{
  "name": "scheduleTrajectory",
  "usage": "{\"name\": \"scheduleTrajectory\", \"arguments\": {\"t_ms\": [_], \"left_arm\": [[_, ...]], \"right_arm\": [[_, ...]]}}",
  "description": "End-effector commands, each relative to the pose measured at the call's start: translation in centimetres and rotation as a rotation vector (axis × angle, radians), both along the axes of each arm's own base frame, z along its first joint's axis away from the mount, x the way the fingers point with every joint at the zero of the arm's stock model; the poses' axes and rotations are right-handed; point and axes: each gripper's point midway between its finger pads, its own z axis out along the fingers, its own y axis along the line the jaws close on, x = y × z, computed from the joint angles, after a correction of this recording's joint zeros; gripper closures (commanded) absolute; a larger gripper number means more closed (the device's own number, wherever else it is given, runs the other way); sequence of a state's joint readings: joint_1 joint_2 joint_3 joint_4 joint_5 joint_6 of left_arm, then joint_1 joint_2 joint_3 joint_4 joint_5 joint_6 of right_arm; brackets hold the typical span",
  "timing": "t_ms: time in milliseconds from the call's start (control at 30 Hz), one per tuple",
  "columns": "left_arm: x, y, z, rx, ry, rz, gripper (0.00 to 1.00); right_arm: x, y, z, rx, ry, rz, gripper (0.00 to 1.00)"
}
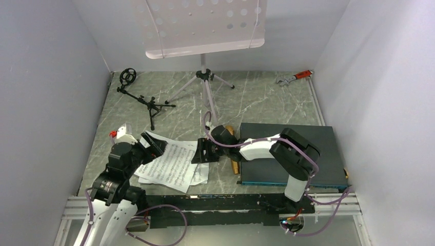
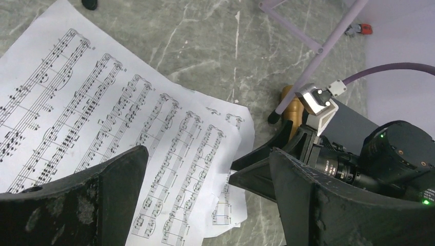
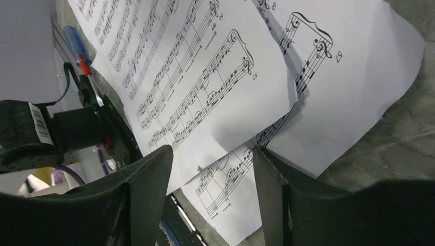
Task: Set up the instrument practice props
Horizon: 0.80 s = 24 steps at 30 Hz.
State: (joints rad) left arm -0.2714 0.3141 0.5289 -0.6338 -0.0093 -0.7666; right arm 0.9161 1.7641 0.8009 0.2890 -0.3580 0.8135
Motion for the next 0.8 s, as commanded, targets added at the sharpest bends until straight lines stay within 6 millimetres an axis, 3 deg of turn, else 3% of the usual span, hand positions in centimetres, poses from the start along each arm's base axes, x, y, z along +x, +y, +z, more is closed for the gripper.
{"name": "scheduleTrajectory", "arguments": {"t_ms": [0, 167, 267, 533, 767], "left_arm": [[0.6, 0.8, -1.6, -0.009, 0.064, 0.080, 0.06], [0.9, 1.8, -4.1, 0.029, 0.201, 0.159, 0.06], [0.8, 2.1, -5.8, 0.050, 0.302, 0.194, 0.16], [1.3, 0.6, -9.5, 0.010, 0.419, 0.177, 0.23], [1.1, -0.1, -11.8, 0.001, 0.476, 0.146, 0.24]], "right_arm": [[1.5, 1.1, 0.5, 0.029, -0.025, -0.058, 0.38], [2.8, 1.0, 0.4, 0.021, -0.054, -0.124, 0.41], [3.6, 1.2, 0.5, 0.041, -0.068, -0.165, 0.41], [4.4, 3.2, 1.6, 0.186, -0.030, -0.197, 0.44], [5.3, 4.0, 3.5, 0.263, -0.052, -0.218, 0.56]]}}
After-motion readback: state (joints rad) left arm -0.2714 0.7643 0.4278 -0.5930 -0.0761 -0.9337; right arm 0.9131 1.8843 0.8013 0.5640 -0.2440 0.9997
